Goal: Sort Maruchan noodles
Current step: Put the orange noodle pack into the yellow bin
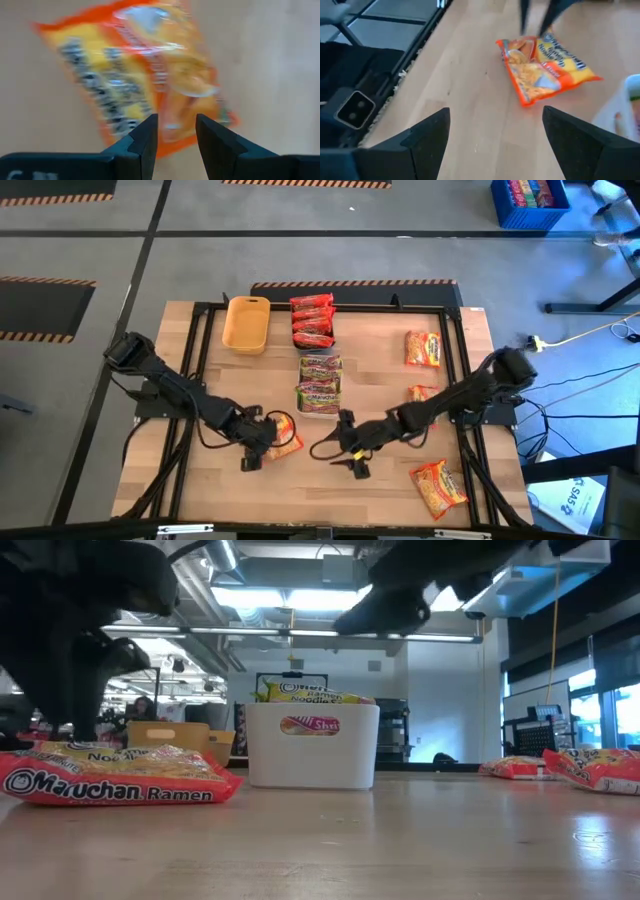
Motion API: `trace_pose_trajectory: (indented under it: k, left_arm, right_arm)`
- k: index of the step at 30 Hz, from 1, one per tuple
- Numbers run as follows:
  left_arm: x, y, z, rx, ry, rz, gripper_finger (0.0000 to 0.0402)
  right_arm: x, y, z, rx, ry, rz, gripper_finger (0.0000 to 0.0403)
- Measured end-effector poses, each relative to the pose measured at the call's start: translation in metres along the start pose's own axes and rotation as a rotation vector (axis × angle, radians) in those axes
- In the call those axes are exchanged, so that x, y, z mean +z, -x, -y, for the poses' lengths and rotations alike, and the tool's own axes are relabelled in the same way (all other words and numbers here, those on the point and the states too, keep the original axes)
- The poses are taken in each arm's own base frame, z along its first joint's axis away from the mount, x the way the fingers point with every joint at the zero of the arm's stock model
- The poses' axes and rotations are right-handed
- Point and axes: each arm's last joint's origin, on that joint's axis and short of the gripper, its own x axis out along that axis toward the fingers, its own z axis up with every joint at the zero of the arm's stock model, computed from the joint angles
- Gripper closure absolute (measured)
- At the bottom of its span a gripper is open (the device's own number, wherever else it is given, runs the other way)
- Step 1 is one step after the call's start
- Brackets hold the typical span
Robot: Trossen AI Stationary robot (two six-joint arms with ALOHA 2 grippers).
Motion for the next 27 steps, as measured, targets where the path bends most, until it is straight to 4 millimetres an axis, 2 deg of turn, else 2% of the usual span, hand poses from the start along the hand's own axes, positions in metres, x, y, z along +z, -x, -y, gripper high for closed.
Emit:
trace_pose_trajectory:
  k: [6, 12, 15, 18, 23, 27]
  left_arm:
    - [-0.015, 0.014, -0.01, 0.192, -0.019, 0.066, 0.0274]
    - [-0.028, 0.016, -0.02, 0.255, 0.035, 0.177, 0.0274]
    - [-0.03, 0.012, -0.025, 0.307, 0.075, 0.237, 0.0271]
    - [-0.029, 0.009, -0.026, 0.285, 0.108, 0.265, 0.0261]
    - [-0.025, 0.004, -0.029, 0.243, 0.15, 0.29, 0.0221]
    - [-0.028, -0.003, -0.042, 0.247, 0.222, 0.255, 0.0192]
  right_arm:
    - [-0.02, -0.035, -0.003, -0.01, -0.026, 0.035, 0.01]
    - [-0.034, -0.058, -0.002, -0.044, -0.023, 0.09, 0.01]
    - [-0.038, -0.065, -0.002, -0.041, -0.021, 0.107, 0.01]
    - [-0.042, -0.069, -0.002, -0.041, -0.008, 0.114, 0.01]
    - [-0.045, -0.075, -0.002, -0.038, -0.007, 0.143, 0.01]
    - [-0.046, -0.077, -0.002, -0.033, -0.008, 0.163, 0.01]
